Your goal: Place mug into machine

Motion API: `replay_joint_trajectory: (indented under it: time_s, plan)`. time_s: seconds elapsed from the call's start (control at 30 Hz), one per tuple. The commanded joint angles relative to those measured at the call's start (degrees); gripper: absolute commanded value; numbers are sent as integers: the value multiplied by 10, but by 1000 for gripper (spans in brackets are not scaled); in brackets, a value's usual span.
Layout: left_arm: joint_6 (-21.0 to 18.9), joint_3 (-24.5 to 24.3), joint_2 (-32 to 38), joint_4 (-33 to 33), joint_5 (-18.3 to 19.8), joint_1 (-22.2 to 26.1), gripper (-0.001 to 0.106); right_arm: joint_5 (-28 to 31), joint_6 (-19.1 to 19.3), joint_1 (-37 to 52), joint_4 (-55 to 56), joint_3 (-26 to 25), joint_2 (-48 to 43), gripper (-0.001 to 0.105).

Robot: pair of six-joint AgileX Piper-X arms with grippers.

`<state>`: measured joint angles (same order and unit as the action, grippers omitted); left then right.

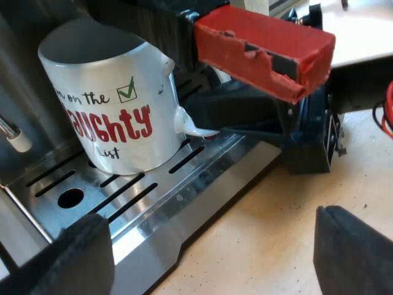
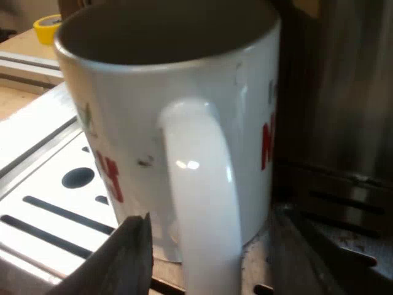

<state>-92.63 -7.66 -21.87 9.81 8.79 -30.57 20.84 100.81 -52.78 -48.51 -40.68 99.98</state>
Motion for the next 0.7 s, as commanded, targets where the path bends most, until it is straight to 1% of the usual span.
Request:
replay_joint_trajectory:
  time_s: [0.03, 0.17, 0.33, 0.7]
  plan:
    - [-5, 0, 0, -11, 0, -2, 69, -5, 14, 0, -21, -4, 9, 45]
    - [-5, 0, 0, -11, 0, -2, 69, -5, 24, 0, -24, -20, 22, 45]
    - [-5, 0, 0, -11, 0, -2, 69, -5, 26, 0, -23, -50, 47, 45]
    - [-5, 0, 0, -11, 0, -2, 69, -5, 27, 0, -23, -76, 67, 45]
